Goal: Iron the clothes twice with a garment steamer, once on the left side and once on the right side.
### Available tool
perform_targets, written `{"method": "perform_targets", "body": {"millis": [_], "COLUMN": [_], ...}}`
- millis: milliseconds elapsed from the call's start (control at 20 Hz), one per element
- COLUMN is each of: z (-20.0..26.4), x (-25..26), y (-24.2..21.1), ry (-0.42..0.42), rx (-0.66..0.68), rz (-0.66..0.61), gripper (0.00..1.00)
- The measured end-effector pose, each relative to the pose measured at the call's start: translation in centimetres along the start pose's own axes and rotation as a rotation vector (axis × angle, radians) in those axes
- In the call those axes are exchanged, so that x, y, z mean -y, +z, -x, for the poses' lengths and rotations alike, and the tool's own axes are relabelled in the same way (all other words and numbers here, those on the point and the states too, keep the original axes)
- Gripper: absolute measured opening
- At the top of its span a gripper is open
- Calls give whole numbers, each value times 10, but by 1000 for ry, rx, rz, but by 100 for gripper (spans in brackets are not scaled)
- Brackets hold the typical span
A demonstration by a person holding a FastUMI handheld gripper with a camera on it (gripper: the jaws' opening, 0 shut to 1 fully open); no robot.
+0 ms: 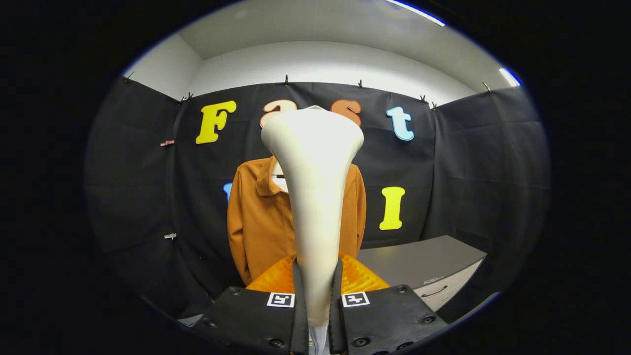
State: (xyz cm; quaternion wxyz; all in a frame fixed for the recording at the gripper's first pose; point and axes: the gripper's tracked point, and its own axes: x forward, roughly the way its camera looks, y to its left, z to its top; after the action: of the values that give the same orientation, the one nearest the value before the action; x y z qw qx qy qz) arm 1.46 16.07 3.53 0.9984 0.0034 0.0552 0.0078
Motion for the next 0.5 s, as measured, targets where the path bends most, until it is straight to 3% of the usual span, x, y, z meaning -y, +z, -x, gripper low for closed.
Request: {"method": "perform_targets", "body": {"millis": [500], "z": [5], "x": [-1], "y": [-2], "ry": [-2], "rx": [-2], "rz": [-2], "gripper": [20]}}
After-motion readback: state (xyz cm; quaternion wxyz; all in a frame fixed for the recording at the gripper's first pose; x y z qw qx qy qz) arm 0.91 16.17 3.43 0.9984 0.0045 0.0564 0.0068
